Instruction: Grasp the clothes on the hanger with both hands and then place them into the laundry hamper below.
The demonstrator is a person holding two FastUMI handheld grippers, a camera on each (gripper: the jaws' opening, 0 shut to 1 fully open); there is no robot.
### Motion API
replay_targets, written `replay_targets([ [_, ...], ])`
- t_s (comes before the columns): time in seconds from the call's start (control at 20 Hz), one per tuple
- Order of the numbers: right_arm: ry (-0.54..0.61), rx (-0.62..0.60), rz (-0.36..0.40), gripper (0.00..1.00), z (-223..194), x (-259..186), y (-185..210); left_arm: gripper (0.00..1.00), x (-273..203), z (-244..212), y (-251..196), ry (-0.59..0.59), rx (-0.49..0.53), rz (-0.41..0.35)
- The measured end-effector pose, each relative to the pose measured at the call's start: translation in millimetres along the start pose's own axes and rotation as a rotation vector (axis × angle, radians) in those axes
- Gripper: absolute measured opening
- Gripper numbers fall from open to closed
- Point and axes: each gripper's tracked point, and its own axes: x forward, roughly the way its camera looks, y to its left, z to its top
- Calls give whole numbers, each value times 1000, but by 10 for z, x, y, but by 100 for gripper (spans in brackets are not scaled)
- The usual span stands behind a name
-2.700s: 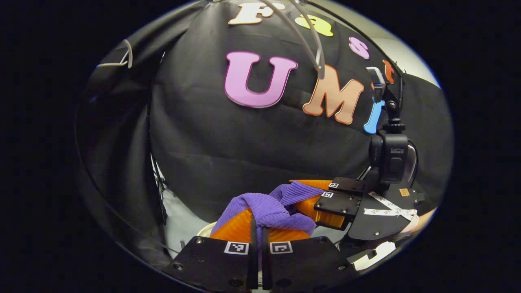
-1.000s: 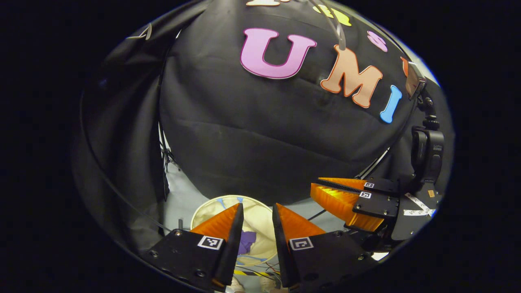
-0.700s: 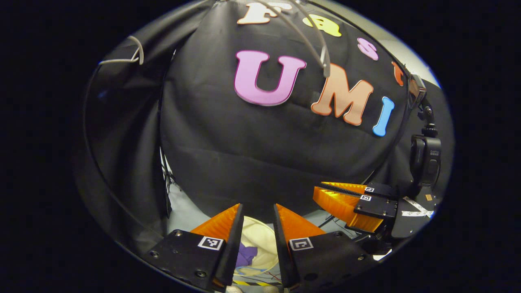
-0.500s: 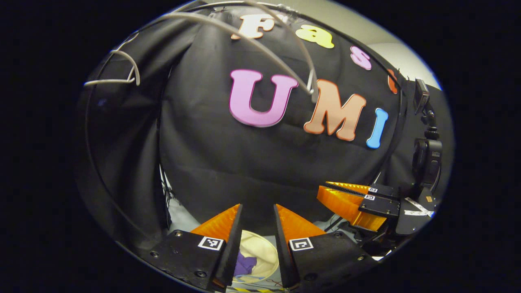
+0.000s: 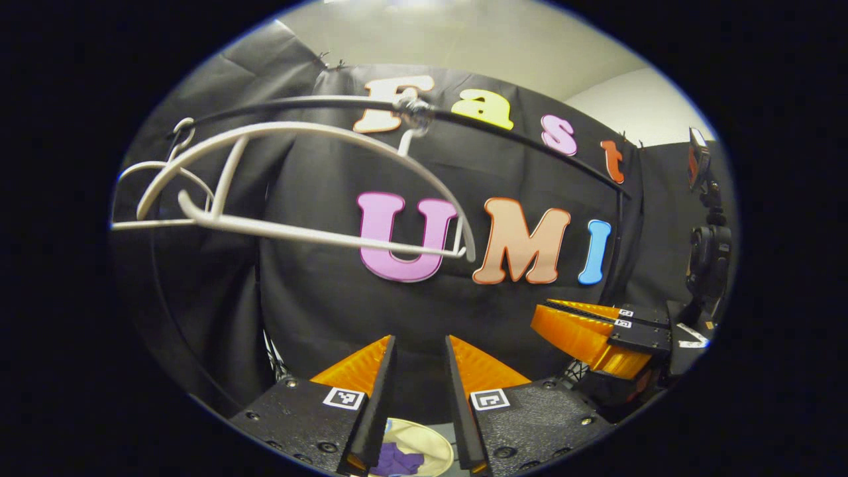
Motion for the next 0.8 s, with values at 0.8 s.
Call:
replay_targets([
  [0.8, -101, 0, -54, 9, 571, -556, -77, 58, -349, 614, -430, -108, 103, 28],
])
